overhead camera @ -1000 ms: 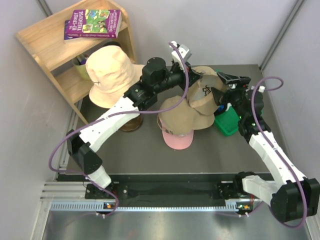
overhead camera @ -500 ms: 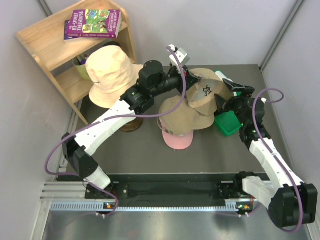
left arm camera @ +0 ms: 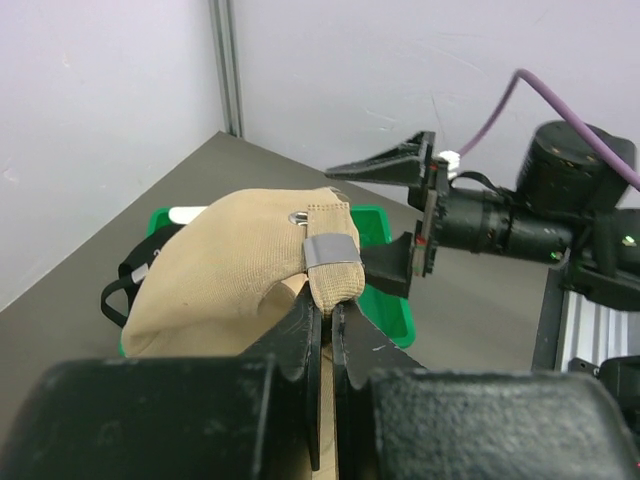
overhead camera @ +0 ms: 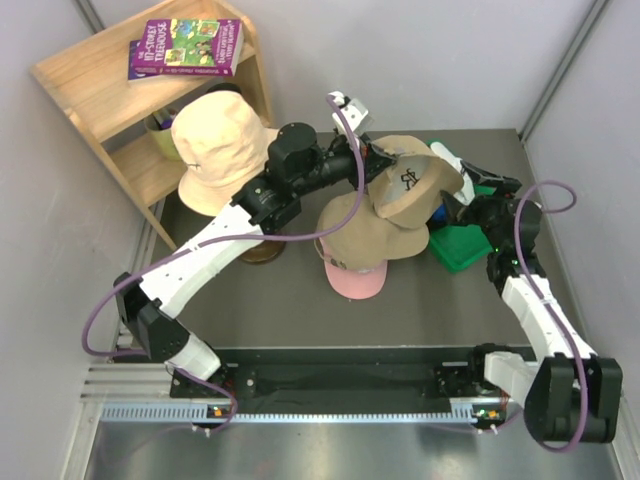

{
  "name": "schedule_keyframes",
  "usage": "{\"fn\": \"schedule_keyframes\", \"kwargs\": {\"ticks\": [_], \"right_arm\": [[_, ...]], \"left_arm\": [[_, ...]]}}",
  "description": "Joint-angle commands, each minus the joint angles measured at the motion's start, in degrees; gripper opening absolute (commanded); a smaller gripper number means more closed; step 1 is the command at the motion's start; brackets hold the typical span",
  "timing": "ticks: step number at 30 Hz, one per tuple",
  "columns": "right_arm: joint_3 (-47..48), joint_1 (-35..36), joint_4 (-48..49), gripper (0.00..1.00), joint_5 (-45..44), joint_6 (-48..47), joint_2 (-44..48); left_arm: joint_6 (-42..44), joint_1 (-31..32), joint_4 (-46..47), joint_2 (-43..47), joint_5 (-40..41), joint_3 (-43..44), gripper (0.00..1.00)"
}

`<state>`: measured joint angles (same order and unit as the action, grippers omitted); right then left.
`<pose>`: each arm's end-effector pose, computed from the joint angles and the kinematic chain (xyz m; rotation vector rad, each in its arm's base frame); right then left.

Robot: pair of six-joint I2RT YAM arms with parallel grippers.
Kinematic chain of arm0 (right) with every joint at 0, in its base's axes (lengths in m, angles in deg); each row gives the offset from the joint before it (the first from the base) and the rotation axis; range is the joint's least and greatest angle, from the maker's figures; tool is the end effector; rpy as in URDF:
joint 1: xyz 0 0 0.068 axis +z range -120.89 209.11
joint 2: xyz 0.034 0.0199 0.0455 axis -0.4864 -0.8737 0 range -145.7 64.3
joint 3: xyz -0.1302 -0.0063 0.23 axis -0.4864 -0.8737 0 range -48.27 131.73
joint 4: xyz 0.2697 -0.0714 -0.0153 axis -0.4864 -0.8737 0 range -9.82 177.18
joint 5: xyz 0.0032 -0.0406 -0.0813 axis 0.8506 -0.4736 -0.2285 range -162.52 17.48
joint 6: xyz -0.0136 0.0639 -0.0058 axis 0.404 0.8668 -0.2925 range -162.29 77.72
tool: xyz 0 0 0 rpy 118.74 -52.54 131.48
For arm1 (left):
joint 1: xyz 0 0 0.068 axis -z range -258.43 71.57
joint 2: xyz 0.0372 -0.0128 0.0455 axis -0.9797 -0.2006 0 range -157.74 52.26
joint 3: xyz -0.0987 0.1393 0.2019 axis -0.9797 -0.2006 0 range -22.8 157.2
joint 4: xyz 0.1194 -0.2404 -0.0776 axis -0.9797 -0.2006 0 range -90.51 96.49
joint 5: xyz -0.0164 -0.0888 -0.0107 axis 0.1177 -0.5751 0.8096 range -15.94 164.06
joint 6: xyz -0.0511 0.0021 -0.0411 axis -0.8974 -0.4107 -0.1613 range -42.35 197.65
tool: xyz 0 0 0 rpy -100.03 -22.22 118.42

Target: Stack the hats

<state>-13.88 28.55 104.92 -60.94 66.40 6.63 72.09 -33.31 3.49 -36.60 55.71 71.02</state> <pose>0.2738 0.0077 0.2679 1.4669 1.2588 1.5293 0.2678 -0.2919 0.4556 0.7902 1.4098 -0.9387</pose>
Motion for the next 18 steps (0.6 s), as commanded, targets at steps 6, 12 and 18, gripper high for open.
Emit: {"fn": "schedule_keyframes", "kwargs": {"ticks": [6,12,18], "right_arm": [[9.81,-5.95,1.00,0.86,15.49,-4.35,-9.30],[11.22,-6.47,-2.00,0.83,16.99,-5.50,-10.27],[14.64,-6.56,-7.00,0.79,22.17,-11.72,-13.25]], "left_arm": [[3.36,0.23,3.27,4.48,-1.34,-1.53,0.00],[4.68,0.49,1.25,4.84,-1.07,-1.54,0.00],[6.88,0.84,-0.07,5.01,-0.73,-1.45,0.00]]}}
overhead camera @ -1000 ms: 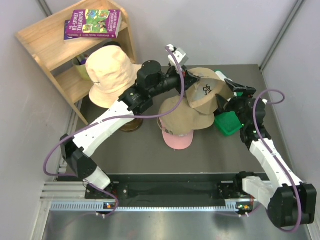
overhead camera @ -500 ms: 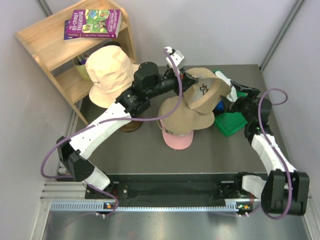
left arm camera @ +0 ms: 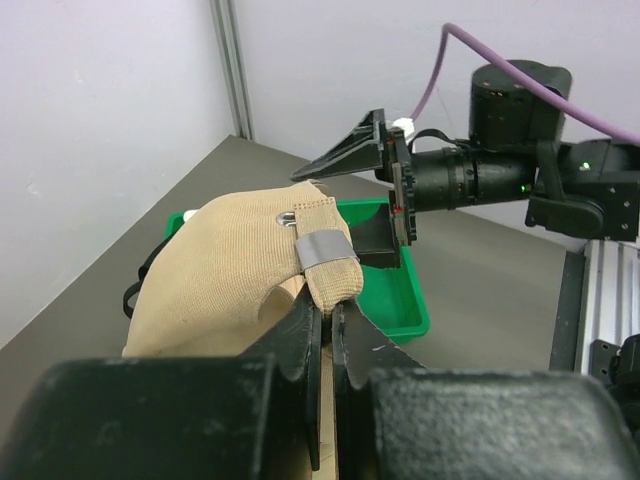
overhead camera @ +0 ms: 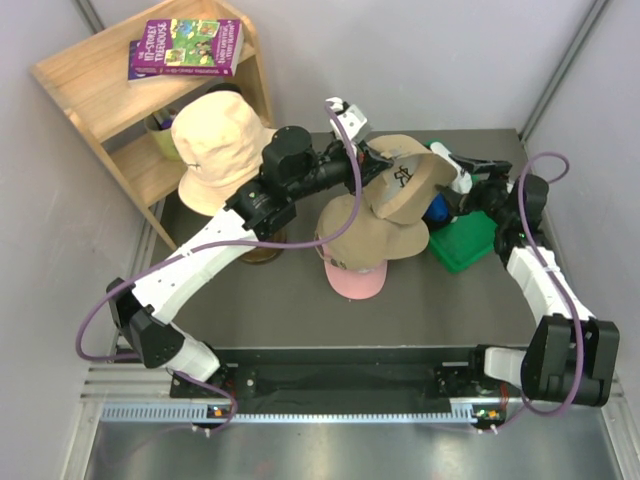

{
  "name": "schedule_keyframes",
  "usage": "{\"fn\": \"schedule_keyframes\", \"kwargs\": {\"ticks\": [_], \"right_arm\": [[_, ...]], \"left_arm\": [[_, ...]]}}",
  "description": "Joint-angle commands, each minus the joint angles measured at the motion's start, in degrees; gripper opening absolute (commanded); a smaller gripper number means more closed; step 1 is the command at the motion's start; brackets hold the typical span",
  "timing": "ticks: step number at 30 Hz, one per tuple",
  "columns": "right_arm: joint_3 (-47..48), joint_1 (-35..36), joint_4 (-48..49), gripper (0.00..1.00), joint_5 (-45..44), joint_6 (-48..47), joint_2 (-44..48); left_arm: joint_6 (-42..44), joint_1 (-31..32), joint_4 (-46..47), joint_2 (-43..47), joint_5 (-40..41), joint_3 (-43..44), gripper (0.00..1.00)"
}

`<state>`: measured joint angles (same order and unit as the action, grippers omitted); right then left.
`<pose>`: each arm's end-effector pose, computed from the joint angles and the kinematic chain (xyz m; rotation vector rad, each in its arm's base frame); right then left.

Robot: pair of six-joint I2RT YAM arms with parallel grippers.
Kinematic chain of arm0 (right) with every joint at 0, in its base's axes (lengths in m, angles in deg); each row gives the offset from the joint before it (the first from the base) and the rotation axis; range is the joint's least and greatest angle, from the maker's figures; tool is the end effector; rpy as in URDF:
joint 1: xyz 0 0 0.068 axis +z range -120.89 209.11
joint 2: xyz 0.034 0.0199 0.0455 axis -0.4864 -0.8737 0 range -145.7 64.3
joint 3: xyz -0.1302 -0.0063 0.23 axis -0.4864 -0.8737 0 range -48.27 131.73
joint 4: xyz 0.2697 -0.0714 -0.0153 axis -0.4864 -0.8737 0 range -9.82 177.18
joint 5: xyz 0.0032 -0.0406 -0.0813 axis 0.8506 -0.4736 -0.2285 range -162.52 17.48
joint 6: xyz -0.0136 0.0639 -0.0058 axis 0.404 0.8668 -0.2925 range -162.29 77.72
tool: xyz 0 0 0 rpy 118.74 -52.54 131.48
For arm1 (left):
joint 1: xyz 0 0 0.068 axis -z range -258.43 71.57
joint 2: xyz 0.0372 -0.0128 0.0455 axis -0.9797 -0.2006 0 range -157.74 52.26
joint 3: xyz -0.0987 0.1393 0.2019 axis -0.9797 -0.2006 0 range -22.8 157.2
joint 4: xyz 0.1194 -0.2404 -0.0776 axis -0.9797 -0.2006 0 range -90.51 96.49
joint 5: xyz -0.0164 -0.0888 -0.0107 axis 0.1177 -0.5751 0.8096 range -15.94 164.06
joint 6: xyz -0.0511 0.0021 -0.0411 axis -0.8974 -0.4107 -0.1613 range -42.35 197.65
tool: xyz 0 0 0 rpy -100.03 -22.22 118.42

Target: Stack the hats

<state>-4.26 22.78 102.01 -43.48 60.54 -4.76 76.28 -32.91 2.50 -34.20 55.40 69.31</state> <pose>0.3115 -0.0093 0.2733 1.3800 1.5132 1.5935 0.2573 -0.2856 0.4576 0.8474 1.3732 -0.8914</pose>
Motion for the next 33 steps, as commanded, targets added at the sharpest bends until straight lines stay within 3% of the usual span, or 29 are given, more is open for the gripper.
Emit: {"fn": "schedule_keyframes", "kwargs": {"ticks": [1,5,6,8,9,12,15,22,25,30,33], "right_arm": [[6.69,-0.79,-6.89,0.78,5.84,-8.67,-2.83],[7.84,-0.70,-8.85,0.69,5.86,-10.71,-3.10],[7.85,-0.79,-8.85,0.56,5.77,-11.15,-3.01],[7.93,-0.79,-8.94,0.42,5.85,-11.33,-2.92],[7.93,-0.79,-8.85,0.30,5.86,-11.42,-2.75],[8.29,-0.79,-8.85,0.10,5.77,-11.33,-2.66],[8.99,-0.88,-8.59,0.00,5.86,-11.07,-2.22],[8.91,-1.23,-6.84,0.00,5.33,-7.92,1.72],[8.20,-1.23,-5.43,0.00,3.93,-5.72,4.44],[7.93,-1.23,-4.63,0.00,1.55,-4.04,8.32],[9.51,-1.14,-7.96,0.00,0.15,-8.14,9.90]], "left_arm": [[2.95,0.45,0.74,2.61,-0.24,0.26,0.00],[3.83,0.71,0.12,2.61,0.11,0.52,0.00],[3.91,0.71,-0.05,2.61,0.28,0.52,0.00],[4.18,0.63,-0.14,2.61,0.46,0.52,0.00],[4.35,0.71,-0.49,2.61,0.64,0.52,0.00],[6.11,0.71,-1.37,2.70,2.04,0.61,0.00],[8.57,0.71,-3.30,2.70,4.05,1.13,0.00],[13.31,0.71,-6.64,3.92,11.00,1.40,0.00],[14.63,0.71,-7.52,4.98,13.72,1.05,0.15],[17.36,0.71,-7.79,7.43,18.13,-2.29,0.16],[18.59,0.71,-8.66,8.67,21.55,-4.31,0.18]]}}
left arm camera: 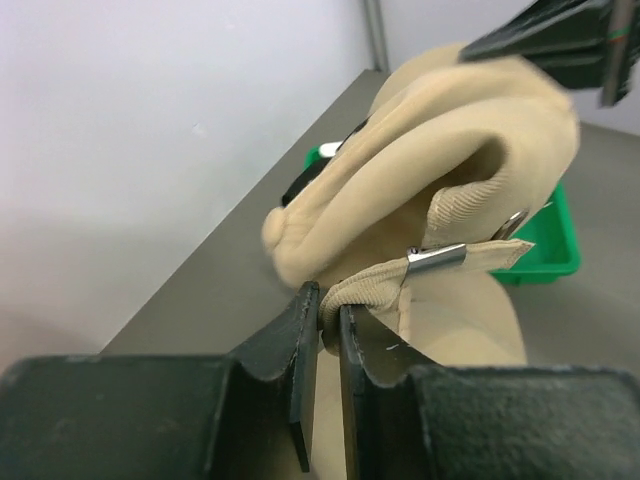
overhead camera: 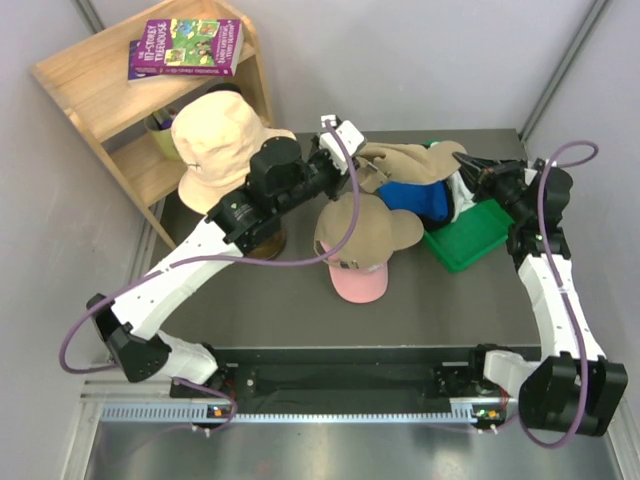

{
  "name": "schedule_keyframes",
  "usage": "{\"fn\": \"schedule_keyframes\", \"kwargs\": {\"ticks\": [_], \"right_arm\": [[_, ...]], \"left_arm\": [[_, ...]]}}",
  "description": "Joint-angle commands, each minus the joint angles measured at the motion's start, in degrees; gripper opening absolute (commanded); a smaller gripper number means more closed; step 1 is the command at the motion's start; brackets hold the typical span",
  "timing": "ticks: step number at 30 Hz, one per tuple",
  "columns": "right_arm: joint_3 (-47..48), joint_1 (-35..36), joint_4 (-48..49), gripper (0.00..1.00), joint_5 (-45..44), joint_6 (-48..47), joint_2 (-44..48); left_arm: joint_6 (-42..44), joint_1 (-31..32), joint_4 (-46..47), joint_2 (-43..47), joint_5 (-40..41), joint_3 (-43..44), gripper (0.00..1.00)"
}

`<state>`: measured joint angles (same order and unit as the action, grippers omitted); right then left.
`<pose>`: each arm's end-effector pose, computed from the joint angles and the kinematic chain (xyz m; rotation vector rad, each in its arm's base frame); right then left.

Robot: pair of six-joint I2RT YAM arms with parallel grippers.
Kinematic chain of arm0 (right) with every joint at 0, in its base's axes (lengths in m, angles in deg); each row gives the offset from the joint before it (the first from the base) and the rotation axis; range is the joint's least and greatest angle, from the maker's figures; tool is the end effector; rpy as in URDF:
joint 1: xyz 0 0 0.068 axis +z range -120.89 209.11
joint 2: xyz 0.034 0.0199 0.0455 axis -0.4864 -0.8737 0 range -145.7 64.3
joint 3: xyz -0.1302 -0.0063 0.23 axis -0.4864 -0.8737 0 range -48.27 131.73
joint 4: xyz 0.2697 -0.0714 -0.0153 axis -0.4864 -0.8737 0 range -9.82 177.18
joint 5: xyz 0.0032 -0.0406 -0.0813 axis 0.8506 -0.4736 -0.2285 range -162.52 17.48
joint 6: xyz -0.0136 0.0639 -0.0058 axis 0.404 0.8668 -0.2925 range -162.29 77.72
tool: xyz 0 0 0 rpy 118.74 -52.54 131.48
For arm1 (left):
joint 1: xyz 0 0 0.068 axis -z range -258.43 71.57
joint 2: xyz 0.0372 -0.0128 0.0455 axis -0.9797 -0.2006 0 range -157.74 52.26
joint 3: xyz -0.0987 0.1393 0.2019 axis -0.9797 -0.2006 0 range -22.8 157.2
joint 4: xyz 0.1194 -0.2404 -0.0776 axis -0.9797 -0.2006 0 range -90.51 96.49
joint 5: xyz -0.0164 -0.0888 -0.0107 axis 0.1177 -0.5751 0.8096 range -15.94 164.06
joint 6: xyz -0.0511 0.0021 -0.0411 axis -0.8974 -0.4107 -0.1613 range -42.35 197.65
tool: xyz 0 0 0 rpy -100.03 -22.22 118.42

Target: Stack the hats

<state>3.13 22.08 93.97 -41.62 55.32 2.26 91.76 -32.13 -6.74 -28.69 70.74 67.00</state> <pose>0.2900 -0.0090 0.3412 1.1694 1.5059 1.5857 0.2443 -0.2600 0.4560 0.8779 1.4190 -0.4748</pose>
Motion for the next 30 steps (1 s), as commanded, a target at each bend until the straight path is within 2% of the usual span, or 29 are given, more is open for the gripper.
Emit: {"fn": "schedule_keyframes", "kwargs": {"ticks": [1,5,9,10,11,12,14,16,19,23,26,30], "right_arm": [[2.48,-0.44,-1.06,0.00,-2.15,-4.60,2.89],[0.91,0.87,1.02,0.00,-3.03,-10.67,2.36],[-8.21,3.77,19.70,0.00,-6.10,-6.30,2.81],[-9.11,4.04,21.93,0.00,-7.07,-5.50,2.63],[-10.25,5.00,25.09,0.00,-7.95,-4.80,2.19],[-11.57,5.35,29.82,0.00,-8.83,-3.31,1.40],[-11.93,6.14,33.27,0.00,-10.85,-2.60,0.61],[-11.58,6.59,37.85,0.00,-11.99,-1.54,-0.88],[-10.27,6.59,42.07,0.00,-13.22,-0.48,-2.21],[-8.07,6.59,43.83,0.00,-13.84,-0.05,-2.91],[-6.31,9.65,43.84,0.00,-13.84,-0.22,-3.35],[-5.86,13.61,43.48,0.00,-15.67,-2.50,-3.18]], "left_arm": [[3.20,-0.07,-0.12,3.34,6.65,-2.26,0.19],[2.15,-0.07,-2.23,4.65,8.93,-4.80,0.24],[0.22,-0.07,-4.78,6.76,8.94,-6.04,0.29],[-0.83,-0.07,-6.26,7.12,8.50,-6.04,0.35],[-1.45,-0.07,-6.97,7.38,8.15,-5.87,0.53],[-2.24,-0.07,-7.76,7.99,6.41,-5.69,0.63],[-4.87,-0.07,-9.78,8.78,3.94,-5.43,0.83],[-7.50,-0.07,-10.93,10.28,-0.28,-5.25,0.89],[-9.71,-0.07,-13.83,11.69,-1.52,-3.94,0.95],[-9.98,-0.16,-15.86,13.53,1.89,-1.30,0.98],[-10.50,-0.16,-13.58,13.19,9.07,0.63,0.99],[-13.83,-0.34,-8.05,10.73,11.92,4.85,0.99]]}}
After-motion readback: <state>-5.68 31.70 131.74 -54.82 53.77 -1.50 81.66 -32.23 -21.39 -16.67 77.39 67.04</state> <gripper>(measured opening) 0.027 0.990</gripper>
